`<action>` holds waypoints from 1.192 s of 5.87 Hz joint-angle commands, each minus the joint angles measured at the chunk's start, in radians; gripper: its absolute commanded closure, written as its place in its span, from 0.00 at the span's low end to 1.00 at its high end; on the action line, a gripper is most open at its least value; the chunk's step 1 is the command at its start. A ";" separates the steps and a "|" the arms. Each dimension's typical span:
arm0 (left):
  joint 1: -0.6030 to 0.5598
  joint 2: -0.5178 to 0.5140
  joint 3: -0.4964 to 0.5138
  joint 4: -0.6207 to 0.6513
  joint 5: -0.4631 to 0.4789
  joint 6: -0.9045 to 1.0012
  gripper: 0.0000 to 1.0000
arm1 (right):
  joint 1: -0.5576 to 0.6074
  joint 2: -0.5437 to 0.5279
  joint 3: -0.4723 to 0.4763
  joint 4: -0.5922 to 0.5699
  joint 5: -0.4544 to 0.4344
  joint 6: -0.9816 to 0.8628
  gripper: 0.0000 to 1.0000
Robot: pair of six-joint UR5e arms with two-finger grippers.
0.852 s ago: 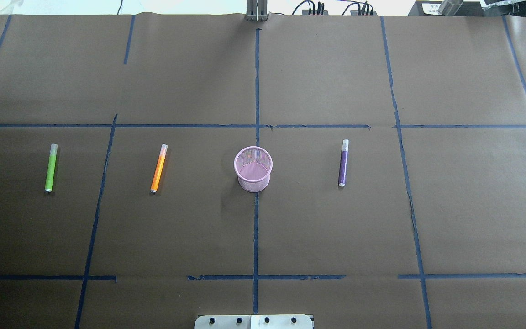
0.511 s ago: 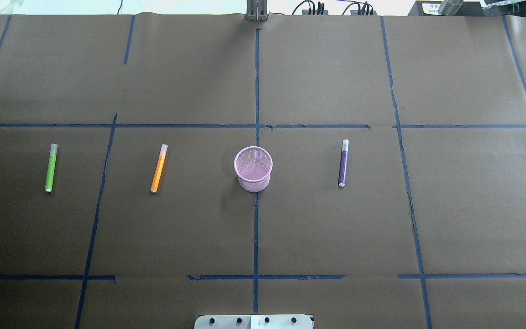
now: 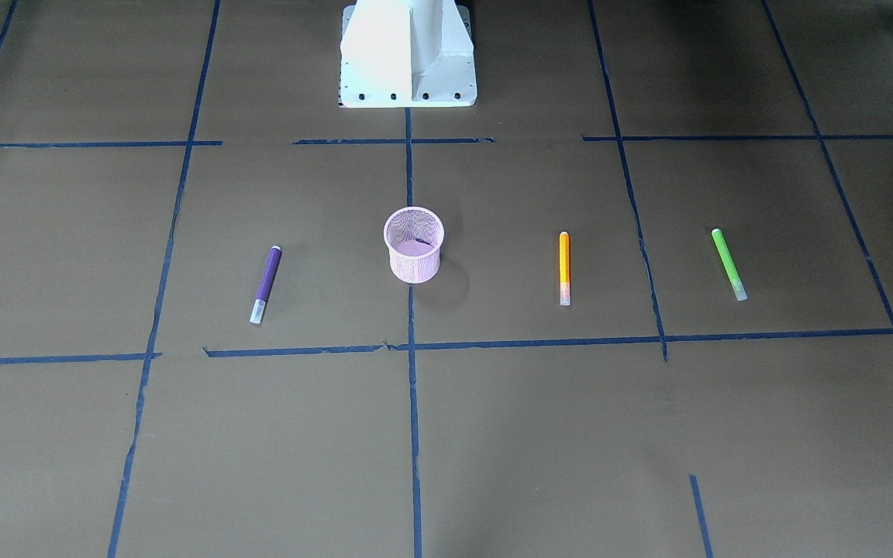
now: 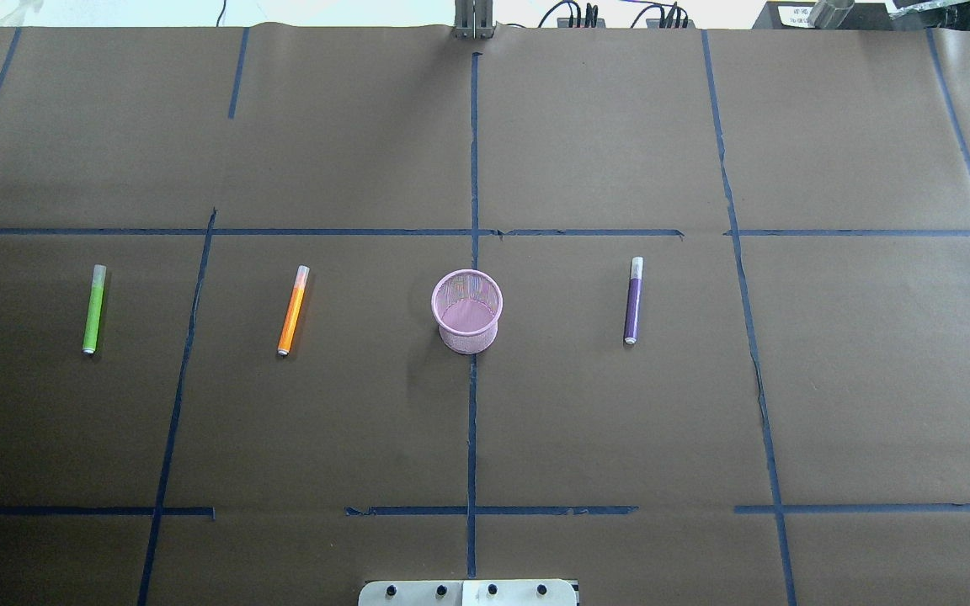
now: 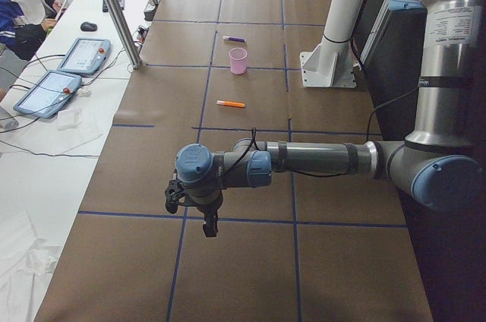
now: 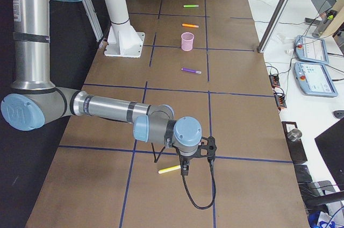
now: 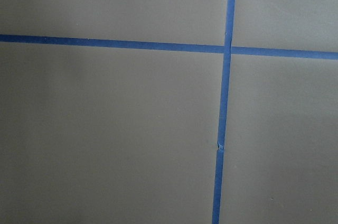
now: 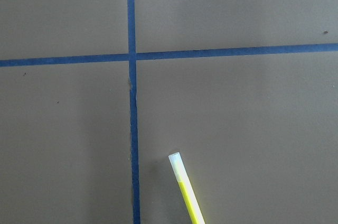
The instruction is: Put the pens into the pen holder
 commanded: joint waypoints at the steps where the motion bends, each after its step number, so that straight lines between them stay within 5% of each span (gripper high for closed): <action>1: 0.000 -0.003 -0.003 -0.001 0.000 -0.003 0.00 | 0.000 0.003 -0.002 0.000 0.000 0.000 0.00; 3: 0.008 -0.016 -0.037 -0.019 -0.009 -0.005 0.00 | -0.002 0.010 0.001 0.000 0.003 0.002 0.00; 4: 0.093 -0.015 -0.041 -0.149 -0.009 -0.018 0.00 | -0.002 0.012 0.012 0.002 0.006 0.002 0.00; 7: 0.306 -0.151 -0.046 -0.176 -0.011 -0.221 0.00 | -0.006 0.015 0.030 0.000 0.010 0.002 0.00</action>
